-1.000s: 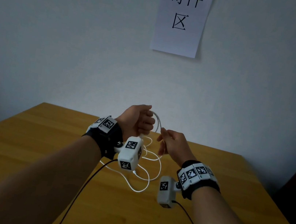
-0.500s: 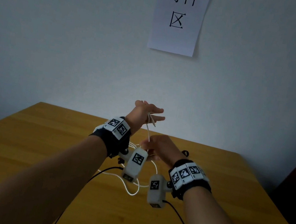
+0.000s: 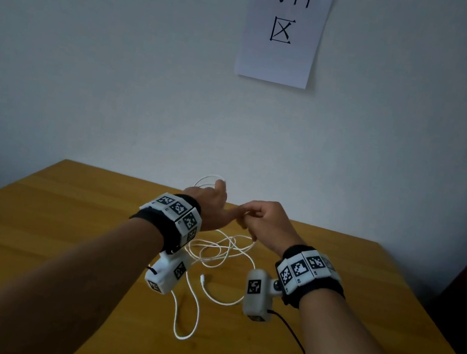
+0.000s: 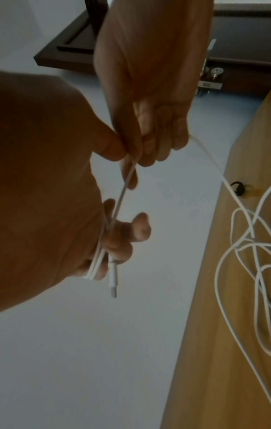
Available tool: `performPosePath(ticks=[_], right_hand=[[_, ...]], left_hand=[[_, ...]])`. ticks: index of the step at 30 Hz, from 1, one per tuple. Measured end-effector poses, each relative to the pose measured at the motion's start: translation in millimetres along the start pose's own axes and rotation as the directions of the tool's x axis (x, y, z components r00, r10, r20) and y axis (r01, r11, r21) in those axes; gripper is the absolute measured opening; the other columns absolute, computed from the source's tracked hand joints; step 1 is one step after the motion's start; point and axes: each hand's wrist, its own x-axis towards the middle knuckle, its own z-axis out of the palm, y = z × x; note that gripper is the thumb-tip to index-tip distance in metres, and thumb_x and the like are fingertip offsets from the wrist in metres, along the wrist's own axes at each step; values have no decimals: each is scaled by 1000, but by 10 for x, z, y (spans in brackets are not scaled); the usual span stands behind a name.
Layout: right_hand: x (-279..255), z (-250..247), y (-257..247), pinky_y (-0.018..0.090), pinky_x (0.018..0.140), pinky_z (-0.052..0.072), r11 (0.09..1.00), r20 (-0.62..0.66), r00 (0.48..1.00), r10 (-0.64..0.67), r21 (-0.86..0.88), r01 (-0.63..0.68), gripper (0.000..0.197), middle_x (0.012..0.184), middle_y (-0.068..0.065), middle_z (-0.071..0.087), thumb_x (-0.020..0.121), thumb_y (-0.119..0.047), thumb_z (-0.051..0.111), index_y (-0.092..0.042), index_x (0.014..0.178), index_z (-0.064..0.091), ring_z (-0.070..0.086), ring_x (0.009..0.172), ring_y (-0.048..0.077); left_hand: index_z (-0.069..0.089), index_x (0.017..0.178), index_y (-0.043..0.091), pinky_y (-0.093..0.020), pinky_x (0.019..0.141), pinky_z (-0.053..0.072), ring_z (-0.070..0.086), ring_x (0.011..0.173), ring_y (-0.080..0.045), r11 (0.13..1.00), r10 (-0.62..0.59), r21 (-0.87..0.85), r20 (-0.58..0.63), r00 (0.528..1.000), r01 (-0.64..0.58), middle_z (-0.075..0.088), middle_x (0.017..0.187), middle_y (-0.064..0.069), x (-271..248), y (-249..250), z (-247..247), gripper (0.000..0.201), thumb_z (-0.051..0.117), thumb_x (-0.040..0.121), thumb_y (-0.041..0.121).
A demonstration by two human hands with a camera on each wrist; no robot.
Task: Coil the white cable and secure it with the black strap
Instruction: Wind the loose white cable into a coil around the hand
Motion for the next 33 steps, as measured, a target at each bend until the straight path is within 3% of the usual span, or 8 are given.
performPosePath(ticks=[3,5,9,12,16,25,29,33], right_hand=[[42,-27,1,21,64,49,999,-48,998,-31,4,32,18,77,0,77,88,-9,70,-19,100,80,68,70,7],[72,-45,32,25,70,51,999,-79,996,-31,15,32,17,82,0,80,87,-13,73,-22,100,79,73,81,10],[104,-63,106,34,82,58,999,-123,992,-23,28,27,17,89,0,80,89,-13,72,-26,97,78,73,90,15],[113,-49,133,37,79,61,997,-156,987,-44,50,52,9,85,-2,79,96,-16,70,-21,101,76,75,84,17],[118,-35,148,41,79,61,998,-174,984,-44,47,53,15,77,-2,76,100,-26,67,-14,102,75,69,67,18],[82,15,112,42,74,62,987,-144,989,14,163,10,41,70,7,73,103,-47,55,-9,96,71,67,57,18],[86,35,140,34,64,58,974,-87,994,60,224,-39,64,64,11,70,103,-58,41,-3,90,70,68,56,23],[83,87,252,35,63,52,986,-24,999,37,163,-32,58,56,7,65,109,-49,35,-5,86,66,61,50,22]], left_hand=[[49,120,8,-40,81,50,63,89,-31,997,19,-74,71,997,-13,65,104,-14,8,-29,20,95,13,77,86],[58,119,6,-39,86,46,60,101,-33,987,26,-162,147,989,-2,63,113,-16,-1,-17,-34,76,21,93,67],[53,70,9,-29,64,41,51,64,-20,914,6,-399,203,979,77,54,73,-8,19,32,-105,41,41,101,35],[43,60,12,-27,53,37,40,50,-20,672,7,-714,268,963,194,39,58,-5,44,37,-102,41,45,100,17],[34,58,19,-26,48,26,21,46,-15,345,89,-904,300,950,253,25,53,2,-7,2,-109,43,42,100,17],[39,71,18,-19,37,19,18,35,-8,-58,199,-961,256,946,272,23,49,7,-25,15,-130,35,33,104,26],[40,72,19,-21,37,20,21,35,-8,-274,202,-946,120,972,174,27,47,8,-2,112,-263,34,31,104,26],[42,77,17,-20,41,31,30,39,-11,-487,127,-873,-23,992,42,36,47,7,86,136,-457,31,28,104,22]])
